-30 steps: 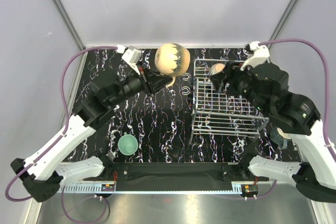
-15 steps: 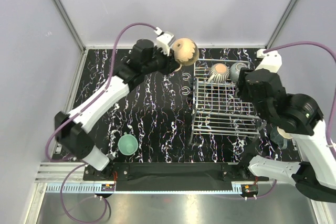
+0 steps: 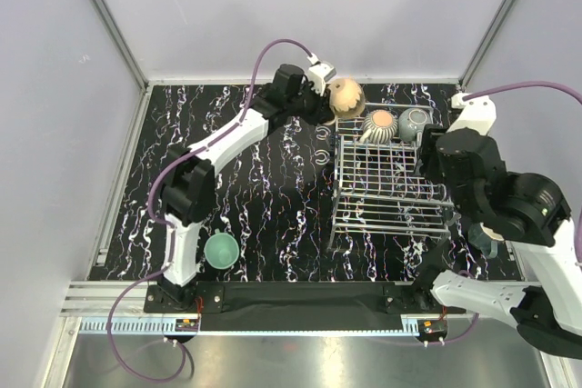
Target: Load the cups into the dish rack
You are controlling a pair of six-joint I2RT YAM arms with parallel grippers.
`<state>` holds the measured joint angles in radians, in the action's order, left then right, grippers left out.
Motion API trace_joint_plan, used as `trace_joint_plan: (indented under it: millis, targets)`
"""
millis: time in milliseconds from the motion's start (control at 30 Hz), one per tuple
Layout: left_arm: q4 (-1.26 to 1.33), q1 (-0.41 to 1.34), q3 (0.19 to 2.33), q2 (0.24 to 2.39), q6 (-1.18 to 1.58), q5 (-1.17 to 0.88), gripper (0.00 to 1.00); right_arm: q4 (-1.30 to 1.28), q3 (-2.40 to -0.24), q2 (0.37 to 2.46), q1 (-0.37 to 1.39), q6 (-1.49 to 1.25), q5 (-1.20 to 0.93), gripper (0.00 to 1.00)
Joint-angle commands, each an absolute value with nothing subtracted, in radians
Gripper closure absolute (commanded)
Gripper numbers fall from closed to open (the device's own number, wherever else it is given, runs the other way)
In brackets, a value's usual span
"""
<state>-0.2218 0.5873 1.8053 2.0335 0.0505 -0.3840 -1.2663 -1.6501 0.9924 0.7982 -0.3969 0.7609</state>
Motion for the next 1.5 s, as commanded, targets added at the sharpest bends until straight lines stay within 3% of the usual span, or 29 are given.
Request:
trace_joint_plan:
  millis: [0, 600, 1267, 1467]
  targets:
    - [-0.003, 0.588, 1.887, 2.04, 0.054, -0.555, 1.0, -1.218, -1.66, 0.968, 0.802, -0.359, 0.802, 0.39]
    - [-0.023, 0.647, 1.913, 2.201, -0.017, -0.851, 1.0, -1.18, -1.641, 0.939, 0.801, -0.334, 0.762, 0.39]
    - [-0.041, 0.73, 1.887, 2.244, -0.04, -0.666, 1.0, -1.158, -1.609, 0.93, 0.804, -0.348, 0.73, 0.39]
    - [-0.066, 0.729, 1.884, 2.243, -0.078, -0.646, 0.93, -1.152, -1.611, 0.931, 0.802, -0.347, 0.729, 0.39]
